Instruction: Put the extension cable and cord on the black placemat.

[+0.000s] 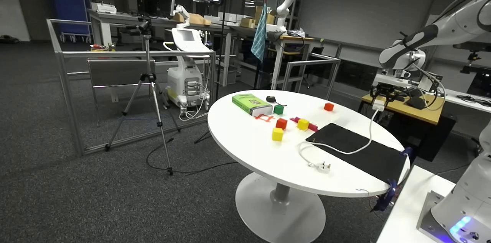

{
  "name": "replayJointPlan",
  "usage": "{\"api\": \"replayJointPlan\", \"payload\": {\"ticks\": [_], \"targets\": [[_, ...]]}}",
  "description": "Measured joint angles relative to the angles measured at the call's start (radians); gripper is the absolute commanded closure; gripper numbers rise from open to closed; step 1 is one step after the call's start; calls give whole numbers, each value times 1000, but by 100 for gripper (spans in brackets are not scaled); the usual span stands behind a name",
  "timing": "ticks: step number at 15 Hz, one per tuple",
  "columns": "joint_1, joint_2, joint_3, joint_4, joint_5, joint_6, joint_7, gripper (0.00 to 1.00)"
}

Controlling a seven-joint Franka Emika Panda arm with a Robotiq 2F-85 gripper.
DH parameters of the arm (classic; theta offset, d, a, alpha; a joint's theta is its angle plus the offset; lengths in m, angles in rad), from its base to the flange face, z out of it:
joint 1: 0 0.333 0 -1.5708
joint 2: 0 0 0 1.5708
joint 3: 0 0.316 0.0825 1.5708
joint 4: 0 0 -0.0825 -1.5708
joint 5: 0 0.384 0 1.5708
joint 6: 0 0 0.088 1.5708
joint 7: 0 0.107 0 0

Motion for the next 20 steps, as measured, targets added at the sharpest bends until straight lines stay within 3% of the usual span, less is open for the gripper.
{"api": "replayJointPlan", "payload": {"ticks": [1, 2, 12, 16, 20], "targets": [[1, 4, 0, 3, 0, 0, 0, 45], [1, 13, 0, 8, 0, 0, 0, 70], [34, 58, 5, -28, 53, 34, 1, 70], [77, 58, 11, -114, 55, 173, 12, 70], [130, 58, 20, -224, 63, 336, 103, 70]]}}
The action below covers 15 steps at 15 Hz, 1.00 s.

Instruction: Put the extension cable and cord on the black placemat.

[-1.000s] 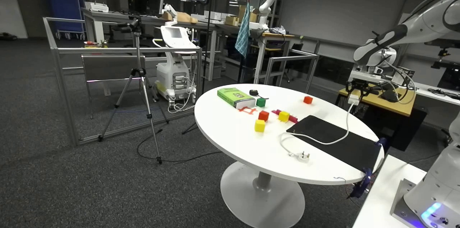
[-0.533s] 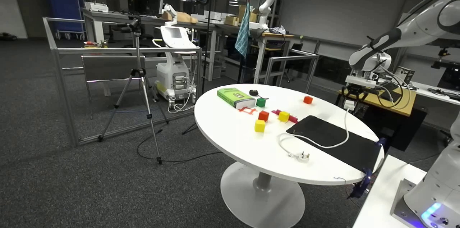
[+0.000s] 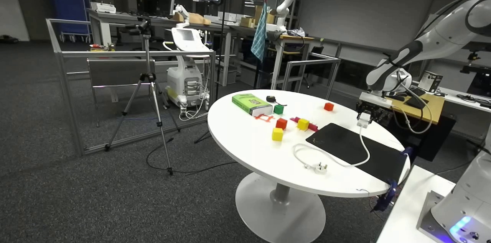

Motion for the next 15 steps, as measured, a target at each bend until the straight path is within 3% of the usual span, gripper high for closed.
{"api": "replayJointPlan", "payload": {"ticks": [7, 8, 9, 12, 15], "targets": [[92, 0, -19, -140, -66, 122, 231, 70], [100, 3, -21, -148, -71, 133, 261, 20], [106, 8, -21, -150, -71, 148, 284, 19], [122, 32, -22, -150, -71, 192, 335, 1], [135, 43, -28, -148, -71, 203, 348, 0]]}}
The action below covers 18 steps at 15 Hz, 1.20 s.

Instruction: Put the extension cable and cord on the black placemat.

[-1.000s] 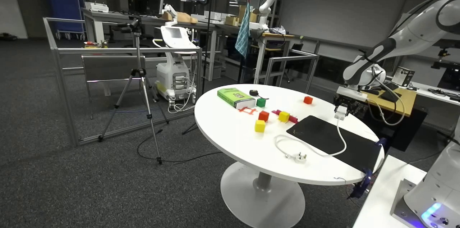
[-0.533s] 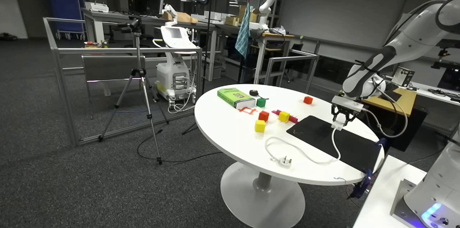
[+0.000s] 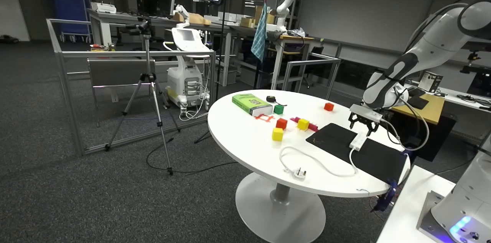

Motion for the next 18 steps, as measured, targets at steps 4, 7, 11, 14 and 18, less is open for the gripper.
{"api": "replayJointPlan", "payload": {"ticks": [4, 7, 11, 14, 18], "targets": [[8, -2, -18, -2, -22, 12, -2, 0], [23, -27, -57, -26, -119, 12, -18, 0], [59, -90, -143, -128, -391, 48, -37, 0], [59, -163, -177, -218, -580, 80, -62, 0], [49, -305, -161, -329, -660, 75, -199, 0]]}}
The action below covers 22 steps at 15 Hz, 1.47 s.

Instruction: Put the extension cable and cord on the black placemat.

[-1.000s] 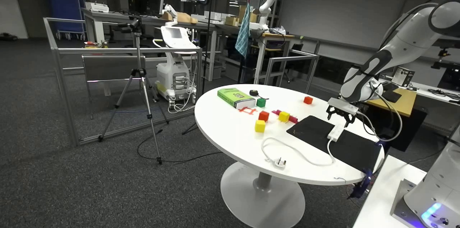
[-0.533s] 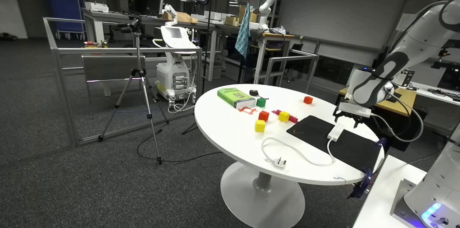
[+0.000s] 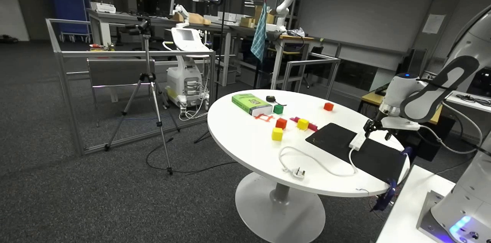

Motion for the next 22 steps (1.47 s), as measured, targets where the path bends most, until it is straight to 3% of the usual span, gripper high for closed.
{"api": "replayJointPlan", "payload": {"ticks": [3, 7, 15, 17, 21, 22], "targets": [[39, -50, 46, 19, 149, -51, -234, 0], [46, -112, 80, 38, 185, -130, -460, 0], [60, -125, 64, 38, 185, -136, -496, 0], [30, -119, 105, 38, 200, -136, -504, 0], [151, -114, 109, 36, 342, -136, -680, 0], [167, -114, 147, 36, 386, -136, -720, 0]]}}
